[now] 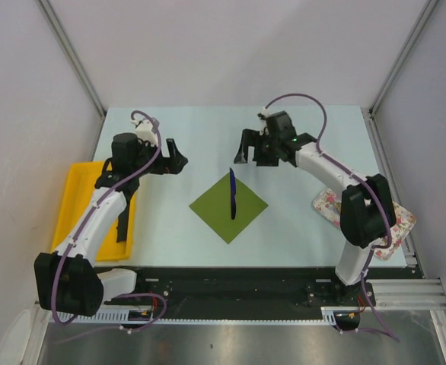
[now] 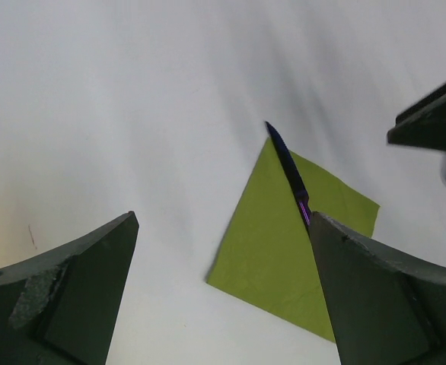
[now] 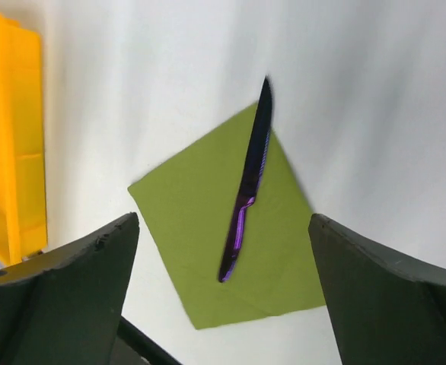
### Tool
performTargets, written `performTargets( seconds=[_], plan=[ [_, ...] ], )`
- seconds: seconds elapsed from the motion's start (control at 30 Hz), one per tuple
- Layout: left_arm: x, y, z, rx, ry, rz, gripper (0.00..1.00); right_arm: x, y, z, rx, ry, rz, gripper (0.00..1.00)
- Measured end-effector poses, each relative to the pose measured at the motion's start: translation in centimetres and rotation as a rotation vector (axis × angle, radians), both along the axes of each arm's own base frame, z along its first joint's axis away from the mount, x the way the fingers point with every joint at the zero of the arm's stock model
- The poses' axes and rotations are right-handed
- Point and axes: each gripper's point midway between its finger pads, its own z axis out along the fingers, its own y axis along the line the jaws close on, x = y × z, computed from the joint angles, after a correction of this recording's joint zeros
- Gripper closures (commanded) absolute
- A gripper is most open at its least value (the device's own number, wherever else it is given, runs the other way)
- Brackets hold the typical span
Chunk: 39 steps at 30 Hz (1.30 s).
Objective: Place the utensils on the paper napkin and roll it up
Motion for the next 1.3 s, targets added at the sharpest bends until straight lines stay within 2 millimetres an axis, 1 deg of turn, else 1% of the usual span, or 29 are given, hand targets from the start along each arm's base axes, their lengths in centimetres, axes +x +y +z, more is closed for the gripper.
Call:
performTargets(
  seconds=[0.07, 0.13, 0.17, 0.2, 0.23, 0.33, 0.43, 0.47, 0.53, 0.57, 0.6, 0.63, 0.67, 0.7, 0.73, 0.8, 0.87, 0.93, 1.0, 1.03, 1.1, 1.17, 1.3],
  plan=[
    [0.0, -0.6, 0.3, -0.001, -0.016, -0.050, 0.00, 0.8, -1.5, 1.6, 0.030, -0.044, 0.049, 0.00],
    [0.0, -1.5, 0.5, -0.005, -0.025, -0.114, 0.00, 1.6, -3.9, 2.8, 0.053, -0.083, 0.103, 0.00],
    [0.0, -2.0, 0.6, -0.009, -0.028, -0.152, 0.00, 1.8, -5.0, 3.1, 0.057, -0.095, 0.123, 0.00],
    [0.1, -2.5, 0.7, -0.012, -0.034, -0.191, 0.00, 2.0, -6.8, 3.2, 0.054, -0.109, 0.150, 0.00],
    [0.3, -3.0, 0.9, -0.014, -0.039, -0.226, 0.01, 2.1, -8.2, 3.3, 0.050, -0.115, 0.162, 0.00],
    [0.8, -4.4, 1.1, -0.013, -0.052, -0.314, 0.00, 1.5, -13.8, 2.9, -0.003, -0.108, 0.191, 0.01],
    [1.0, -5.9, 1.0, -0.004, -0.062, -0.386, 0.01, -0.6, -19.8, 2.9, -0.082, -0.092, 0.210, 0.01],
    [0.8, -6.5, 0.9, -0.002, -0.063, -0.410, 0.01, -1.6, -21.7, 3.0, -0.107, -0.090, 0.217, 0.04],
    [0.4, -7.7, 0.7, -0.005, -0.060, -0.457, 0.02, -3.7, -25.1, 3.2, -0.158, -0.082, 0.231, 0.07],
    [0.2, -8.2, 0.5, -0.005, -0.058, -0.478, 0.03, -5.3, -27.5, 3.2, -0.191, -0.074, 0.237, 0.11],
    [-0.1, -8.8, 0.3, -0.005, -0.057, -0.506, 0.04, -6.6, -29.1, 3.0, -0.216, -0.059, 0.246, 0.14],
    [-0.2, -9.1, 0.1, -0.003, -0.056, -0.520, 0.04, -7.7, -30.8, 2.6, -0.243, -0.049, 0.254, 0.20],
    [-0.4, -9.5, -0.1, -0.001, -0.054, -0.537, 0.05, -8.7, -32.2, 2.1, -0.266, -0.034, 0.265, 0.23],
    [-0.6, -9.7, -0.2, -0.001, -0.052, -0.547, 0.05, -10.0, -33.7, 1.2, -0.295, -0.004, 0.277, 0.26],
    [-0.8, -10.0, -0.3, 0.001, -0.052, -0.562, 0.05, -11.1, -34.8, 0.3, -0.318, 0.024, 0.295, 0.32],
    [-1.1, -10.4, -0.3, 0.003, -0.052, -0.582, 0.06, -13.1, -36.0, -1.4, -0.352, 0.083, 0.336, 0.34],
    [-1.2, -10.6, -0.2, 0.008, -0.056, -0.594, 0.06, -14.8, -36.8, -3.1, -0.389, 0.137, 0.384, 0.37],
    [-1.3, -10.6, 0.0, 0.015, -0.061, -0.604, 0.06, -16.0, -37.3, -4.7, -0.423, 0.180, 0.431, 0.41],
    [-1.3, -10.6, 0.1, 0.020, -0.064, -0.609, 0.06, -17.0, -37.6, -6.2, -0.460, 0.219, 0.467, 0.42],
    [-1.3, -10.6, 0.0, 0.023, -0.066, -0.611, 0.06, -17.4, -37.8, -6.9, -0.477, 0.239, 0.481, 0.43],
    [-1.3, -10.6, 0.0, 0.026, -0.067, -0.614, 0.07, -18.1, -38.2, -8.0, -0.518, 0.273, 0.508, 0.47],
    [-1.3, -10.6, 0.0, 0.025, -0.067, -0.615, 0.06, -18.4, -38.7, -8.7, -0.558, 0.290, 0.527, 0.48],
    [-1.4, -10.6, 0.0, 0.023, -0.066, -0.616, 0.07, -18.1, -39.7, -9.4, -0.637, 0.301, 0.544, 0.49]
  ],
)
